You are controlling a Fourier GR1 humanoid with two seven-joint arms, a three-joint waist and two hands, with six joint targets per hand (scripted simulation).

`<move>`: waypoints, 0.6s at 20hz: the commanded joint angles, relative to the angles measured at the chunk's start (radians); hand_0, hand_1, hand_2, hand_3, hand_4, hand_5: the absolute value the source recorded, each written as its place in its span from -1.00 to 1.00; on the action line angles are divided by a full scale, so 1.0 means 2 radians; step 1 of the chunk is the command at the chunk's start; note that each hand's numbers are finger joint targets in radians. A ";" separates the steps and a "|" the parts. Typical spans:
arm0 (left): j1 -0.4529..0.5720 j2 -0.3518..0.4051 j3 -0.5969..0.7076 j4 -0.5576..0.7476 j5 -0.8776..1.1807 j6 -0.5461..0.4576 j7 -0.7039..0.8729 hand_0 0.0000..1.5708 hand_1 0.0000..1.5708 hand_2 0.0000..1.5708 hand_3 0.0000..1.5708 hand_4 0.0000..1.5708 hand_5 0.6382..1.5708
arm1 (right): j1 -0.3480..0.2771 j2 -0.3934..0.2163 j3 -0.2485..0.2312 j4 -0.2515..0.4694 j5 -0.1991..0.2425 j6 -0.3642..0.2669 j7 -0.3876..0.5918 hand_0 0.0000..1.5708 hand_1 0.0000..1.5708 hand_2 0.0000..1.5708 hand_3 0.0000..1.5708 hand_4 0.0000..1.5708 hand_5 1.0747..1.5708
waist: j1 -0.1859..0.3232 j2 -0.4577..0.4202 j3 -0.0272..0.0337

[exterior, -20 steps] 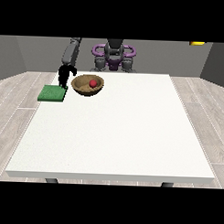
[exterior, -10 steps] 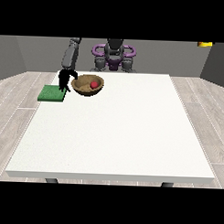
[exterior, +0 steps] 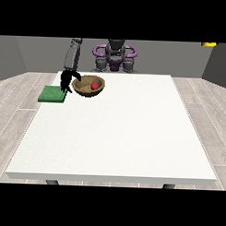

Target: Pick the cup and pour the ball into the bowl, then pick the bowl and place it on the pad

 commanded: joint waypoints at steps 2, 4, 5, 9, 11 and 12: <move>-0.007 0.012 0.002 0.007 0.016 -0.013 0.022 -1.00 -1.00 -1.00 -1.00 0.30 0.94 | -0.030 0.046 0.012 0.017 0.004 -0.049 0.036 -1.00 -1.00 -1.00 -1.00 -0.40 0.90 | 0.018 -0.003 0.0180; 0.003 0.028 0.017 0.019 0.018 -0.020 0.006 -1.00 -1.00 -1.00 -1.00 0.30 0.94 | -0.026 0.030 0.000 0.016 -0.004 -0.045 0.049 -1.00 -1.00 -1.00 -1.00 -0.37 0.94 | 0.012 0.011 0.0178; 0.001 0.003 -0.002 -0.007 0.013 -0.007 0.012 -1.00 -1.00 -1.00 -1.00 0.30 0.93 | -0.011 0.030 -0.007 0.035 0.009 -0.091 0.060 -1.00 -1.00 -1.00 -1.00 -0.22 0.99 | 0.020 0.009 0.0181; -0.017 0.022 0.015 -0.009 0.029 -0.015 0.009 -1.00 -1.00 -1.00 -1.00 0.30 0.93 | 0.038 -0.007 -0.005 0.029 0.038 -0.111 0.071 1.00 1.00 1.00 0.97 0.16 0.59 | 0.027 0.050 0.0177; -0.016 0.023 0.019 -0.009 0.038 -0.020 0.014 -1.00 -1.00 -1.00 -1.00 0.34 0.91 | 0.048 -0.026 -0.003 0.012 0.048 -0.120 0.087 1.00 1.00 1.00 1.00 0.16 0.63 | 0.035 0.045 0.0171; -0.022 0.032 0.024 -0.006 0.047 -0.029 0.016 -1.00 -1.00 -1.00 -1.00 0.36 0.90 | 0.051 -0.025 -0.009 0.005 0.044 -0.126 0.083 1.00 1.00 1.00 0.99 0.15 0.69 | 0.034 0.052 0.0174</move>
